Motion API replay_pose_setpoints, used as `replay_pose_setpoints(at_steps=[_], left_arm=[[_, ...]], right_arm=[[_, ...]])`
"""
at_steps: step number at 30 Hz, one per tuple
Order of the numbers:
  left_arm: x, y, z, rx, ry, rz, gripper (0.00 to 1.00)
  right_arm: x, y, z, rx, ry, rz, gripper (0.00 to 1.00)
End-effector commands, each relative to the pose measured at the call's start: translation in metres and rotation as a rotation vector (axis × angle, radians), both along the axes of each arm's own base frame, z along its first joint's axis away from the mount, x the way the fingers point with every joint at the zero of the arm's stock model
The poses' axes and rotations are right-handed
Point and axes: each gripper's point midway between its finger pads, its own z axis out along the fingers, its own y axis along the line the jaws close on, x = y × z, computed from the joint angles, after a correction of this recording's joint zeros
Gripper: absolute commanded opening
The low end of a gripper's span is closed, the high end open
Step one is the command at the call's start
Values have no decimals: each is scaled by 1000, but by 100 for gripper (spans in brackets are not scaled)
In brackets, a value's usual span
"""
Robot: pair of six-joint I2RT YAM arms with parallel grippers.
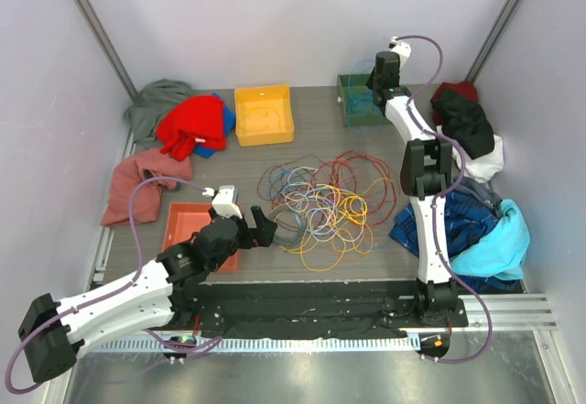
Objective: Untangle the cables
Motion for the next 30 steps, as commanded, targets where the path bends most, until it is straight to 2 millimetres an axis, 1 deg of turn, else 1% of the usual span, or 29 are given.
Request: replay_pose_setpoints(at_steps=[1,2,3,4,5,6,7,9,10,11,12,13,14,16,17,19,20,21,22,23,24,25,26,27,28,29,30], left_arm=[[8,-9,18,-50,-45,2,100],[8,-9,19,-51,-45,1,100],[9,-10,19,-55,-45,2,100],[8,-11,19,-57,-45,-1,100],[8,-11,20,-64,-45,-3,100],[8,-12,19,-68,-41,-5,100],[8,-13,20,-73,-41,-6,100],[6,-16,20,-86,-33,-13,100],[6,-16,21,-90,-32,-14,100],[5,-17,21,-95,-29,-19,100],[5,-17,20,-98,-24,-20,100],[4,-19,20,-102,-18,-26,100],[4,-20,18,-98,-12,-28,100],[1,-23,17,-103,2,-44,100],[0,-24,17,-105,9,-49,100],[-3,-29,16,-107,26,-76,100],[-4,-31,18,-113,27,-86,100],[-5,-31,19,-118,27,-89,100],[-6,-32,20,-124,29,-97,100],[-7,-31,18,-127,31,-97,100],[-7,-31,22,-148,24,-95,100],[-8,-31,23,-157,22,-97,100],[-9,-31,25,-168,19,-98,100],[-10,-29,21,-175,24,-93,100],[-12,-29,26,-195,14,-96,100],[-13,-28,26,-201,13,-96,100],[-14,-27,24,-205,12,-98,100]], right_arm=[[2,-9,29,37,-52,-15,32],[0,-8,32,37,-54,-21,46],[-3,-10,31,36,-47,-26,50],[-6,-11,50,42,-76,-34,54],[-9,-12,57,44,-86,-39,58],[-13,-12,54,42,-77,-41,59],[-17,-13,76,43,-107,-43,61],[-24,-12,84,40,-105,-42,61],[-28,-13,84,38,-86,-44,61],[-33,-11,92,45,-83,-43,61],[-37,-11,94,48,-72,-44,61],[-43,-11,89,49,-33,-43,61],[-49,-10,93,56,-23,-40,61],[-59,-9,87,54,25,-35,61],[-66,-8,79,46,69,-33,61],[-82,-12,77,47,102,-54,60],[-89,-11,76,55,106,-48,59],[-107,-10,76,68,116,-44,59],[-110,-2,80,78,80,-24,59],[-119,3,84,92,65,-6,59],[-136,5,55,97,117,1,59],[-144,9,79,140,50,15,60],[-152,13,75,163,55,35,60],[-167,16,50,183,102,49,61],[-173,21,72,236,32,63,61],[-181,23,65,263,36,70,62],[-196,32,44,306,65,109,62]])
